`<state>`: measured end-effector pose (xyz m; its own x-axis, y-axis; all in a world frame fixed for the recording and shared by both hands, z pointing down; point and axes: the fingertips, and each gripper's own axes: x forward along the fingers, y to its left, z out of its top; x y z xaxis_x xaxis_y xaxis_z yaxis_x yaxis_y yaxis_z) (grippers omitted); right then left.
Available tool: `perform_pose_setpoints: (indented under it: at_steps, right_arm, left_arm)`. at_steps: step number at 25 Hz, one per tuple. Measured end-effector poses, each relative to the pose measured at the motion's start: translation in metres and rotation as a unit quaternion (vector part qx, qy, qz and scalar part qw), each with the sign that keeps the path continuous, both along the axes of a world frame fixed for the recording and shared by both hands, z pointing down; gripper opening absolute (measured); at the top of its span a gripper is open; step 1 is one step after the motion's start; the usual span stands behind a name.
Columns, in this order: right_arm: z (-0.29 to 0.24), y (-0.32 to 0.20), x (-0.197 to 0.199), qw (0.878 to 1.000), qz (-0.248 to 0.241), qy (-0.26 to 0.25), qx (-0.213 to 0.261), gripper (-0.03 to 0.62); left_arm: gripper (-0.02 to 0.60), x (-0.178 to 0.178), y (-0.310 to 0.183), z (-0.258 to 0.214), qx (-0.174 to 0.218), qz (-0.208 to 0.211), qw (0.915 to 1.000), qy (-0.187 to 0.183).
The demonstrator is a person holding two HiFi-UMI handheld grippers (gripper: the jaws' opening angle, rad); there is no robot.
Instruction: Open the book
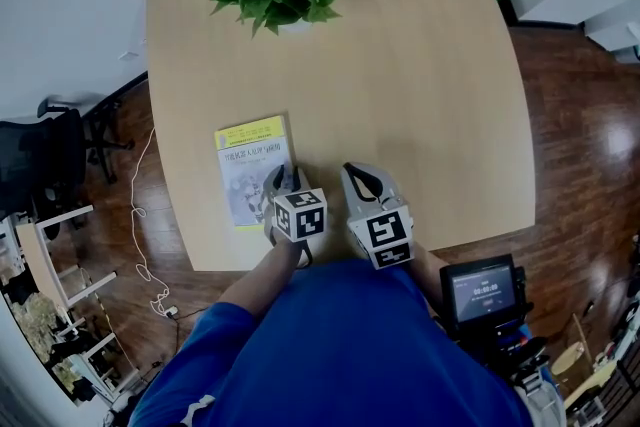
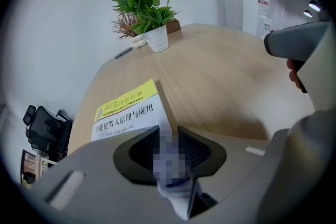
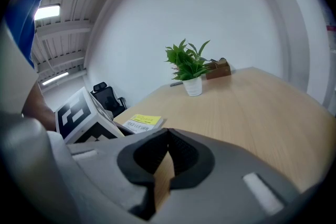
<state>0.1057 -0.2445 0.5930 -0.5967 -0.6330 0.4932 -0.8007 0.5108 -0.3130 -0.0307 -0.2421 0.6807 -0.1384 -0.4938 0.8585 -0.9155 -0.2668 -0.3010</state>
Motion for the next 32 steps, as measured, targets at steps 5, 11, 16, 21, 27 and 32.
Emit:
perform_pose_setpoints:
  at_steps: [5,11,16,21,27,32]
  right_arm:
    - [-0.001,-0.003,0.002,1.000,-0.005,-0.005,0.000,0.003]
    - [-0.004,-0.005,0.000,1.000,-0.006,-0.007,0.003,0.003]
    - [-0.004,-0.005,0.001,1.000,-0.007,-0.006,0.004,0.003]
    - [-0.005,-0.004,-0.004,1.000,-0.006,-0.006,0.007,0.003]
    - [-0.007,-0.004,-0.006,1.000,-0.008,-0.007,0.011,0.003]
    - [-0.009,-0.006,-0.007,1.000,-0.009,-0.010,0.013,0.003]
  left_arm:
    - [0.117,0.001,-0.001,0.000,-0.005,-0.004,1.0000,-0.005]
    - [0.117,0.000,0.000,-0.007,0.000,-0.001,1.0000,-0.005]
    - [0.114,0.000,0.000,-0.012,0.003,-0.001,1.0000,0.004]
    - [0.074,-0.003,0.003,-0.019,0.011,-0.001,0.9998,0.017]
    - [0.035,-0.003,0.004,-0.027,0.016,-0.001,0.9995,0.027]
    - [0.025,-0.003,0.002,-0.034,0.020,-0.004,0.9990,0.041]
